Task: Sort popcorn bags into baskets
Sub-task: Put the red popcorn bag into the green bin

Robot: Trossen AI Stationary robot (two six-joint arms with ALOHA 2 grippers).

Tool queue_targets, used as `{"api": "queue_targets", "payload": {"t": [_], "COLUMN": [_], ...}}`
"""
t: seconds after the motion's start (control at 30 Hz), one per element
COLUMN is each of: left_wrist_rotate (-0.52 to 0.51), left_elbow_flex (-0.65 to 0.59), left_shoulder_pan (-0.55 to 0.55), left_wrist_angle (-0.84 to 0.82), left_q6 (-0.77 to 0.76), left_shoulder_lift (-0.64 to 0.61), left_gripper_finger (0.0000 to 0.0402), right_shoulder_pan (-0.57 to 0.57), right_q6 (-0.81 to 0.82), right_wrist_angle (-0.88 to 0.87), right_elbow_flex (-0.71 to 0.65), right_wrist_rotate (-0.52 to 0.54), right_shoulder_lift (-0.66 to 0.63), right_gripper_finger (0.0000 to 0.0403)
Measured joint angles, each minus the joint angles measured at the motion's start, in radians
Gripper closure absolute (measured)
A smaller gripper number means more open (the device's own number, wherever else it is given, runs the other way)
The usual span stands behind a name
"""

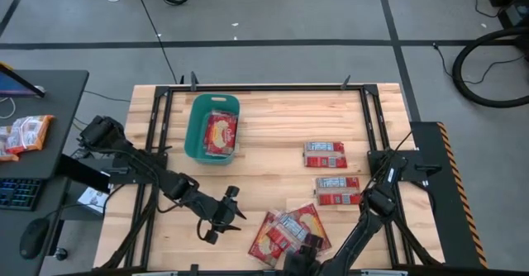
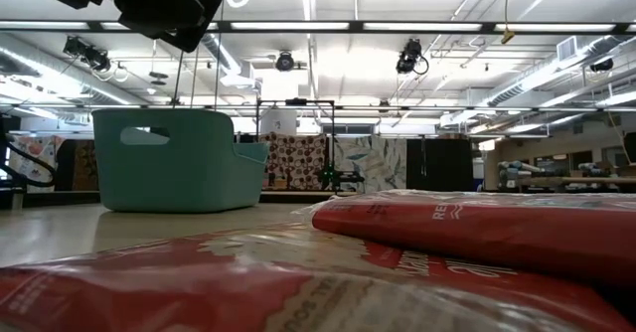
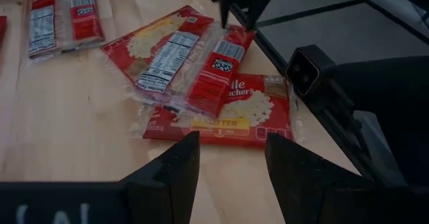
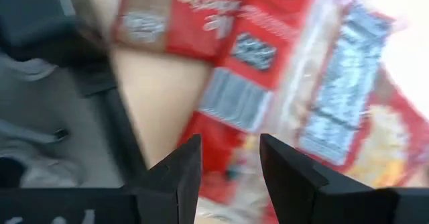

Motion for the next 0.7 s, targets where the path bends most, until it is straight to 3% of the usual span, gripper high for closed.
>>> {"api": "queue_targets", "payload": {"t": [0.23, 0.7], "left_wrist_rotate": [0.0, 0.0], "left_elbow_flex": [0.0, -0.001], "left_shoulder_pan": [-0.002, -0.001], "left_wrist_angle": [-0.001, -0.088], "left_q6": [0.001, 0.003], "left_shoulder_lift": [0.0, -0.127], "left_gripper_finger": [0.0228, 0.0228], "right_shoulder_pan": [-0.018, -0.08], "right_q6": [-0.009, -0.005], "right_wrist_angle": [-0.117, -0.076], "right_elbow_flex": [-0.002, -0.102], "right_wrist_rotate": [0.033, 0.042], "right_shoulder_lift": [0.003, 0.001], "right_gripper_finger": [0.0247, 0.0282]}}
